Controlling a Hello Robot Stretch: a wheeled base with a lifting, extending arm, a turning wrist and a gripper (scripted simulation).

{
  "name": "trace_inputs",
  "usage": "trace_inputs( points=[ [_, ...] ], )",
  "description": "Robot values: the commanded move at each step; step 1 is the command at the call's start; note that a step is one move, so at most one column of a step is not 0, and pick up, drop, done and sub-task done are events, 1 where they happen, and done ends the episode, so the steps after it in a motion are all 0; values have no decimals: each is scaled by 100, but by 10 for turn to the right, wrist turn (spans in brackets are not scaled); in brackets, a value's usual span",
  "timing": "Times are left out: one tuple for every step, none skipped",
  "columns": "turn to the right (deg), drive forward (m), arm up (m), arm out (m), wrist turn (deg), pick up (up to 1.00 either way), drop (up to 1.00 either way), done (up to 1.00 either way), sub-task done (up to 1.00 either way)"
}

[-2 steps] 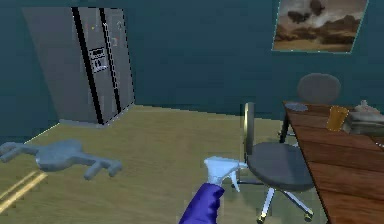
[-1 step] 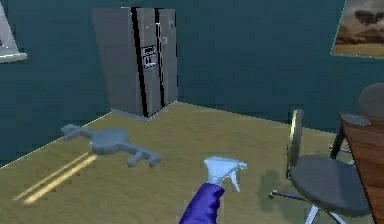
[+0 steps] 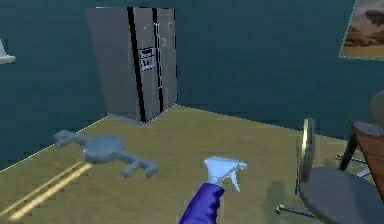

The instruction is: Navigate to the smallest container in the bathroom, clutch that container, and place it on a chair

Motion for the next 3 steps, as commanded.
trace_inputs(
  points=[
    [240, 0, 0, 0, 0, 0, 0, 0, 0],
    [0, 40, 0, 0, 0, 0, 0, 0, 0],
    [-30, 0, 0, 0, 0, 0, 0, 0, 0]
  ],
)
